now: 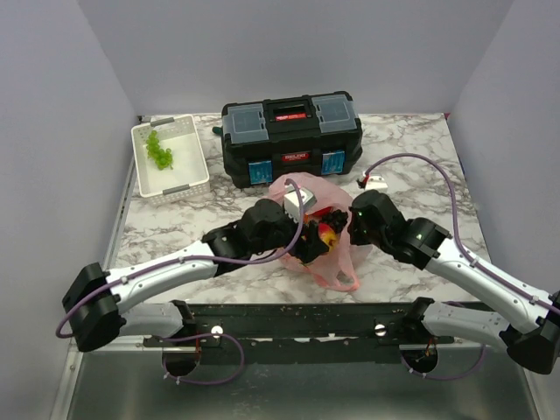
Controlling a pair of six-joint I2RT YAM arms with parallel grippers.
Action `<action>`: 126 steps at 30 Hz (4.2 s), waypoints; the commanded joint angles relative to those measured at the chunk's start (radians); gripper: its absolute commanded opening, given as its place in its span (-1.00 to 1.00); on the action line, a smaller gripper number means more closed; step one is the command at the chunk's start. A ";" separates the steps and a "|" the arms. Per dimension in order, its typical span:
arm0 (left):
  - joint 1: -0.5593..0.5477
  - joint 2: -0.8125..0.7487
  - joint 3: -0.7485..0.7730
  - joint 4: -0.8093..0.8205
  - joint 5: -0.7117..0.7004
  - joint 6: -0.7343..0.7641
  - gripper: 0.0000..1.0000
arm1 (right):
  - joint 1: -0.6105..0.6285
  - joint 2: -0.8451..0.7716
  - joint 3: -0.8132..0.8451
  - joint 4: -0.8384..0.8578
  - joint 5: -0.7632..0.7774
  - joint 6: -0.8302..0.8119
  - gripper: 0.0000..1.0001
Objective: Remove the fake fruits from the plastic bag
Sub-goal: Take out the fake fruit from the plastic bag, then place the fake fruit in the bin.
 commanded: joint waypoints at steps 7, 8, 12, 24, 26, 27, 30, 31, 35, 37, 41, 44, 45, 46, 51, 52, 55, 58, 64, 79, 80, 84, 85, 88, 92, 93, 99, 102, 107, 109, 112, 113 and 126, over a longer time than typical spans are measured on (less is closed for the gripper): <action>0.041 -0.265 -0.084 -0.096 0.026 0.099 -0.49 | 0.002 -0.010 0.093 -0.131 0.029 0.095 -0.78; 0.043 -0.265 -0.095 -0.086 0.026 0.085 -0.52 | 0.002 0.003 0.121 -0.170 0.012 0.101 -0.76; 0.049 -0.210 -0.142 0.062 0.149 0.002 -0.60 | 0.002 0.024 0.150 -0.213 -0.056 0.107 -0.68; 0.019 -0.050 -0.172 0.249 0.251 -0.142 -0.84 | 0.002 0.116 0.149 -0.228 -0.176 0.260 0.31; 0.020 -0.063 -0.173 0.220 0.227 -0.115 -0.84 | 0.003 0.132 0.154 -0.258 -0.190 0.298 0.53; 0.020 -0.069 -0.168 0.201 0.211 -0.100 -0.84 | 0.002 0.132 0.149 -0.261 -0.191 0.310 0.61; 0.021 -0.088 -0.157 0.145 0.177 -0.057 -0.84 | 0.002 0.129 0.134 -0.260 -0.210 0.319 0.69; 0.021 -0.095 -0.154 0.130 0.162 -0.047 -0.85 | 0.002 0.133 0.134 -0.267 -0.214 0.321 0.68; 0.021 -0.154 -0.167 0.085 0.072 -0.013 -0.89 | 0.001 0.124 0.093 -0.278 -0.215 0.336 0.42; 0.024 -0.186 -0.168 0.049 0.016 0.002 -0.92 | 0.002 0.098 0.055 -0.248 -0.211 0.350 0.28; 0.028 -0.262 -0.150 -0.041 -0.063 0.022 -1.00 | 0.002 0.047 -0.006 -0.196 -0.211 0.386 -0.03; 0.032 -0.319 -0.125 -0.092 -0.100 0.037 -1.00 | 0.002 0.019 -0.060 -0.153 -0.194 0.404 -0.51; 0.036 -0.335 -0.112 -0.114 -0.115 0.041 -1.00 | 0.002 0.013 -0.069 -0.150 -0.168 0.424 -0.71; 0.037 -0.357 -0.096 -0.135 -0.124 0.046 -1.00 | 0.002 0.010 -0.073 -0.158 -0.142 0.441 -0.95; 0.045 -0.457 -0.033 -0.213 -0.258 0.087 -1.00 | 0.002 -0.042 -0.099 -0.168 -0.048 0.489 -0.99; 0.047 -0.479 -0.027 -0.227 -0.303 0.090 -1.00 | 0.002 -0.063 -0.114 -0.152 -0.040 0.490 -0.99; 0.053 -0.537 -0.016 -0.255 -0.459 0.102 -1.00 | 0.002 -0.120 -0.151 -0.116 -0.033 0.493 -0.99; 0.071 -0.584 -0.001 -0.279 -0.591 0.125 -1.00 | 0.002 -0.169 -0.169 -0.081 -0.045 0.483 -0.99; 0.310 -0.533 0.087 -0.412 -0.548 0.063 -1.00 | 0.002 -0.281 -0.241 0.083 -0.103 0.332 -0.99; 0.947 -0.217 0.168 -0.375 -0.245 -0.436 -1.00 | 0.002 -0.149 -0.135 0.036 0.105 0.242 -0.99; 0.966 -0.181 0.190 -0.377 -0.237 -0.453 -1.00 | 0.002 -0.131 -0.114 0.023 0.143 0.242 -0.99; 0.993 -0.023 0.273 -0.367 -0.286 -0.465 -1.00 | 0.000 -0.048 -0.049 0.001 0.224 0.190 -0.99; 1.024 0.024 0.291 -0.369 -0.238 -0.478 -1.00 | 0.000 -0.037 -0.039 0.008 0.230 0.166 -0.99; 1.064 0.171 0.363 -0.393 -0.167 -0.540 -1.00 | -0.001 -0.024 -0.031 0.038 0.232 0.115 -0.99; 1.099 0.355 0.484 -0.441 -0.218 -0.571 -1.00 | 0.000 -0.072 -0.041 0.061 0.231 0.085 -0.99; 1.102 0.389 0.515 -0.459 -0.238 -0.566 -1.00 | -0.003 -0.089 -0.042 0.060 0.236 0.082 -0.99; 1.098 0.565 0.640 -0.586 -0.277 -0.535 -0.87 | -0.003 -0.178 -0.034 0.035 0.257 0.069 -0.99; 1.098 0.571 0.581 -0.549 -0.249 -0.583 -0.72 | -0.003 -0.188 -0.020 0.025 0.267 0.053 -0.99; 1.098 0.586 0.564 -0.540 -0.196 -0.611 -0.40 | -0.002 -0.163 -0.003 0.011 0.250 0.051 -0.99; 1.098 0.580 0.562 -0.547 -0.194 -0.597 -0.13 | -0.003 -0.163 -0.005 0.012 0.240 0.060 -0.99; 1.098 0.554 0.543 -0.554 -0.193 -0.584 0.42 | -0.003 -0.164 -0.017 0.025 0.246 0.063 -0.99; 1.099 0.543 0.537 -0.556 -0.189 -0.578 0.55 | -0.003 -0.159 -0.016 0.024 0.247 0.065 -0.99; 1.016 0.148 0.314 -0.463 0.002 -0.485 0.98 | -0.010 0.059 0.135 0.029 0.280 -0.030 -0.99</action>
